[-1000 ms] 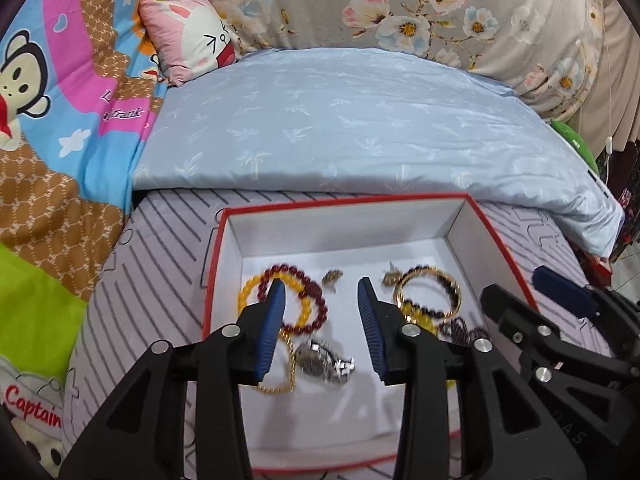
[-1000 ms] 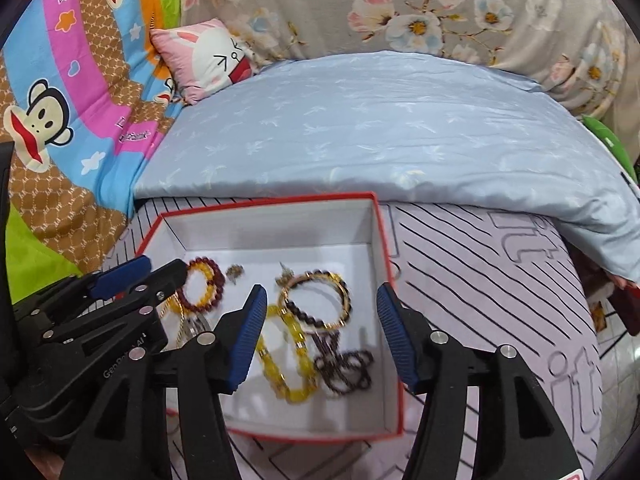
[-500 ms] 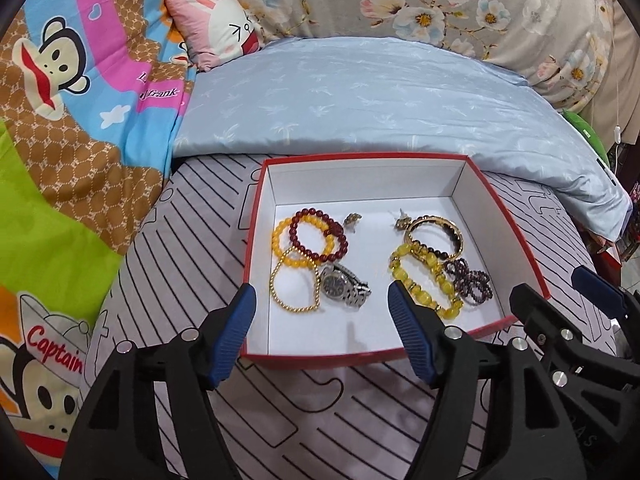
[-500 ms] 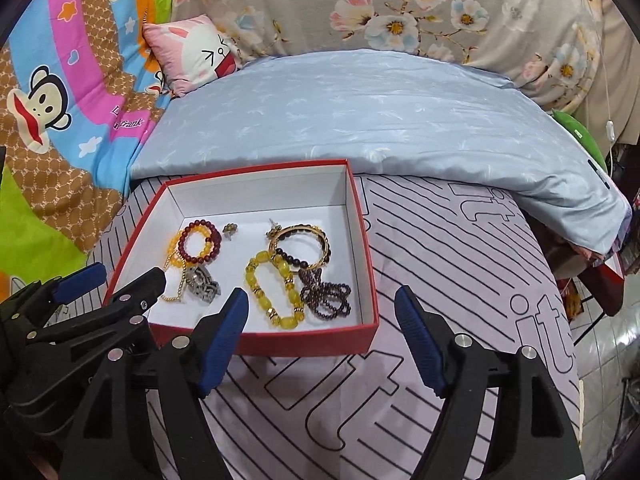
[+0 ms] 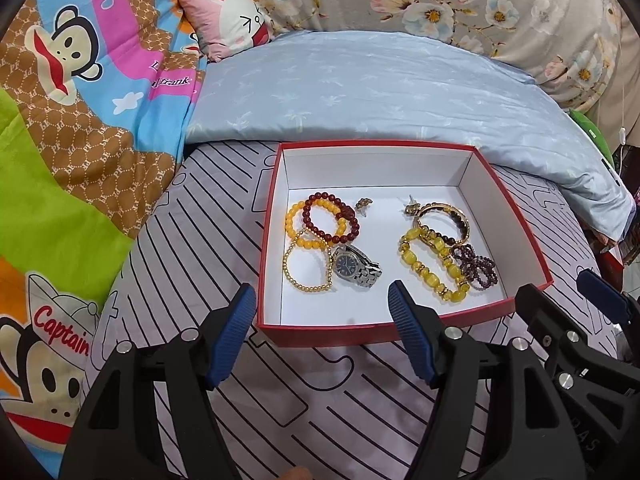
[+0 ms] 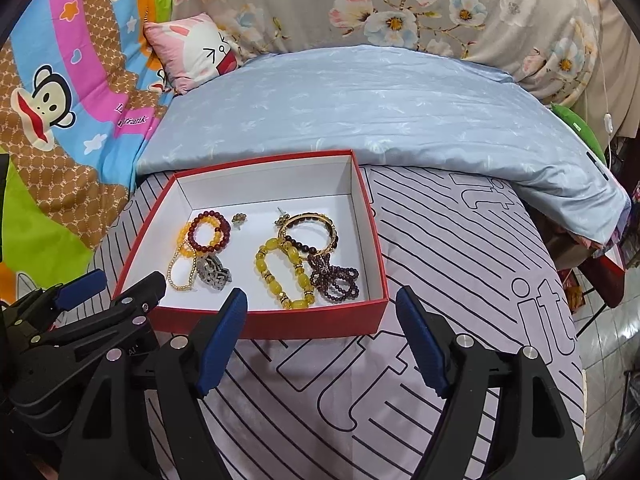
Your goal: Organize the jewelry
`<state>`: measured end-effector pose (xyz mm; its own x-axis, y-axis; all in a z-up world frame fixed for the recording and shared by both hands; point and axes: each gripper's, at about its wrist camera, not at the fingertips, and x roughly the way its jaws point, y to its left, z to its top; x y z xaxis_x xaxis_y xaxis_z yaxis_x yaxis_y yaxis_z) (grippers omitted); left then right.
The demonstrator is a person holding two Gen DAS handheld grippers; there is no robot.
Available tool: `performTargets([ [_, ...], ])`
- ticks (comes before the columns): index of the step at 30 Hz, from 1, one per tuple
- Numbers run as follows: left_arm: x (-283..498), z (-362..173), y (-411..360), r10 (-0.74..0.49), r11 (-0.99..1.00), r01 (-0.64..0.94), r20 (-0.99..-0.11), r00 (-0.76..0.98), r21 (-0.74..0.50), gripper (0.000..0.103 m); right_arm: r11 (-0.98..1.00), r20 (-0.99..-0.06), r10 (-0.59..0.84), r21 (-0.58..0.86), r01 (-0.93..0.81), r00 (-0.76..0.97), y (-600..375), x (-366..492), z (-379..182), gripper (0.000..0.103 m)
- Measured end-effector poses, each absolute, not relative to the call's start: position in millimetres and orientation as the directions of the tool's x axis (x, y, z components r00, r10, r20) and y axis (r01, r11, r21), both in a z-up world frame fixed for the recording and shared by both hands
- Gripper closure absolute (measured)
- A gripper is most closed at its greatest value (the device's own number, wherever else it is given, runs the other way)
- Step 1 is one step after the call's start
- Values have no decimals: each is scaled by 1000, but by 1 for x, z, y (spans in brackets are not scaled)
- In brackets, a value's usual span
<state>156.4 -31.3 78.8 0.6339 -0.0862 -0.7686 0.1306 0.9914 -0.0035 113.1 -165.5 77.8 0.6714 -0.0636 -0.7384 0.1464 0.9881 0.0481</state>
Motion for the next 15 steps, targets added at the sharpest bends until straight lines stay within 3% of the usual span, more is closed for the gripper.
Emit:
performTargets([
  [15,156,79,-33,-63,993,119,-759,648,19,38,988,-739,-66,47,150,670,-166,113,76,29],
])
